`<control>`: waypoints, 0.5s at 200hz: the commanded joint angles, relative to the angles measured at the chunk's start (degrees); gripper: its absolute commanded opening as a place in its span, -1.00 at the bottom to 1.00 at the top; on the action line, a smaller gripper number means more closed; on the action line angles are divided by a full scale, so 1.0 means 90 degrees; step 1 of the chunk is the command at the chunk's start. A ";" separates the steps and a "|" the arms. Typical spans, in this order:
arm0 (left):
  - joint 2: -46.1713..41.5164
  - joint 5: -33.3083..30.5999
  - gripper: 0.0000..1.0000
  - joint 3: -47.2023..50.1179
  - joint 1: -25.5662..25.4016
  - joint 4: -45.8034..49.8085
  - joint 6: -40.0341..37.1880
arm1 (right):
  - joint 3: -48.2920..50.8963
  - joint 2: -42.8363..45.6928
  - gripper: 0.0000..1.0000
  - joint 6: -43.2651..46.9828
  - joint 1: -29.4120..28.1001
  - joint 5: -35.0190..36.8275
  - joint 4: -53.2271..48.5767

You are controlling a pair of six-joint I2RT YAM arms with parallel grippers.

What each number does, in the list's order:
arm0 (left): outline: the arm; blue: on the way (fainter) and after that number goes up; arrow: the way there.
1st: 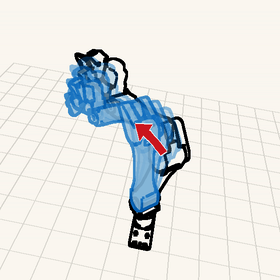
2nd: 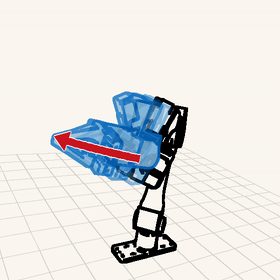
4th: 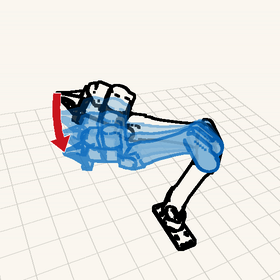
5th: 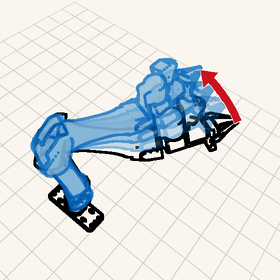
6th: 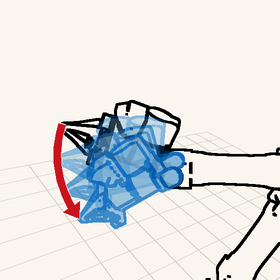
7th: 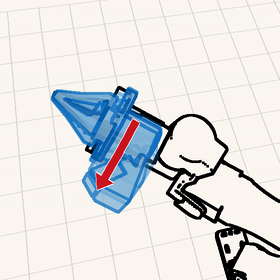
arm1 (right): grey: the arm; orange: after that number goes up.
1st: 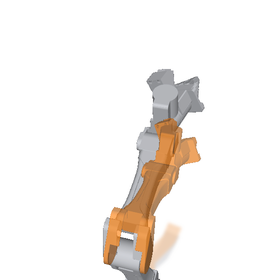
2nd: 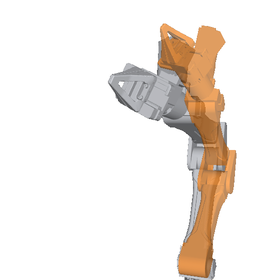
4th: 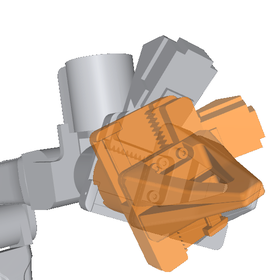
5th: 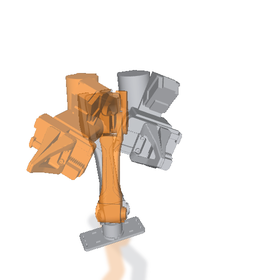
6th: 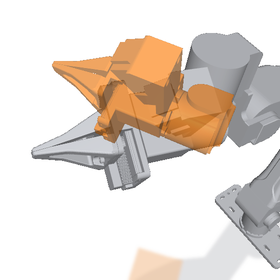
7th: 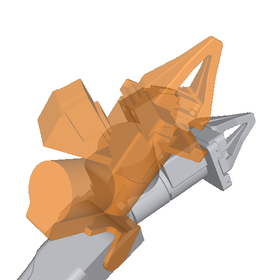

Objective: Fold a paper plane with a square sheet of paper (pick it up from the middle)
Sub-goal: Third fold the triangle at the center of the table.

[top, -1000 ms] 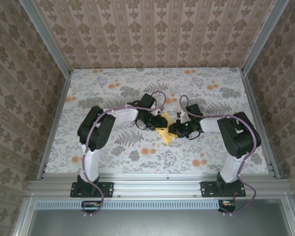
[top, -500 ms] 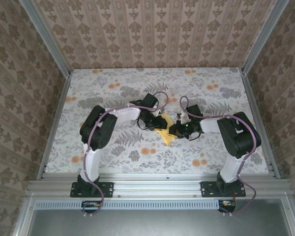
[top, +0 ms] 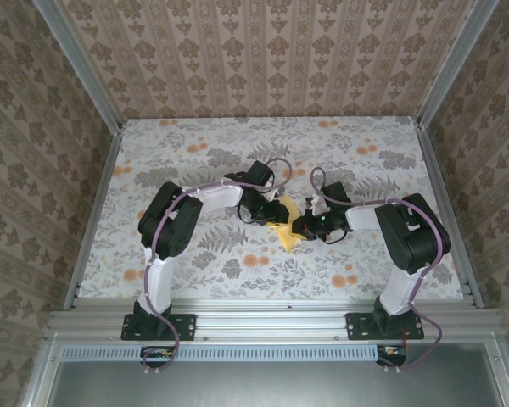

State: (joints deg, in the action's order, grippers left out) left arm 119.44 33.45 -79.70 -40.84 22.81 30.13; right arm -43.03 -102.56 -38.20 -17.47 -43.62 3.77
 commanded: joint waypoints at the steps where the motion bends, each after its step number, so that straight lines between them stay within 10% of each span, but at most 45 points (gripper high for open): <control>1: 0.0026 0.0222 -0.37 -0.0046 -0.0023 0.0182 -0.0115 | 0.0074 0.0184 -0.74 -0.0055 -0.0018 -0.0150 0.0061; 100: -0.0194 0.0336 -0.42 0.0108 -0.0003 0.0317 -0.0199 | 0.0035 0.0209 -0.75 -0.0024 -0.0015 -0.0154 -0.0002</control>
State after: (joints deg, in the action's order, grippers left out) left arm 119.44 34.96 -79.57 -40.84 24.71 29.69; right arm -42.94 -102.32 -38.20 -17.47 -43.81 3.73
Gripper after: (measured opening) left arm 0.306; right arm 0.126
